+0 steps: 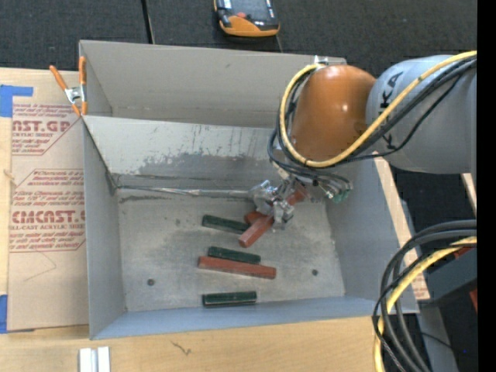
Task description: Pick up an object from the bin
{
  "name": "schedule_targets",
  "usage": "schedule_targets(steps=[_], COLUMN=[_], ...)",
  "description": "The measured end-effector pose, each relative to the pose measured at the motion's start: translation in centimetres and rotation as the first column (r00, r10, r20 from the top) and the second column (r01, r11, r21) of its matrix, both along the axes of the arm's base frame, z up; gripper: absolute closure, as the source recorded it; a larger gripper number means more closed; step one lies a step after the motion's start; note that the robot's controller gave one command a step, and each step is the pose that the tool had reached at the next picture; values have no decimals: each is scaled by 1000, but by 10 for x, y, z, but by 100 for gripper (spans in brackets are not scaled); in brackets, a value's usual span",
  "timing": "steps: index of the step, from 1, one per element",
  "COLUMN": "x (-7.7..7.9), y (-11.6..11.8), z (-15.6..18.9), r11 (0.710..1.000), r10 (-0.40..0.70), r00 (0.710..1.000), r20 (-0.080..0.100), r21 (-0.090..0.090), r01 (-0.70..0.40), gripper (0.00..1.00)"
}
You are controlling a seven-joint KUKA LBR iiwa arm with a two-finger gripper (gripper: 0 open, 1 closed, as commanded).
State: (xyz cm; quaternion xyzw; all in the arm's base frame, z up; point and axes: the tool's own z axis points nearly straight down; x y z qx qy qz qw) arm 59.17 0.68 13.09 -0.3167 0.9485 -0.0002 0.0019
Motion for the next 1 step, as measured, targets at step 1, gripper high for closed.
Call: schedule_targets(steps=[1], x=[0], y=[0], z=[8], r11=[1000], r10=[0], r00=[1000], r20=[1], r21=[0], r01=[0], gripper=[100])
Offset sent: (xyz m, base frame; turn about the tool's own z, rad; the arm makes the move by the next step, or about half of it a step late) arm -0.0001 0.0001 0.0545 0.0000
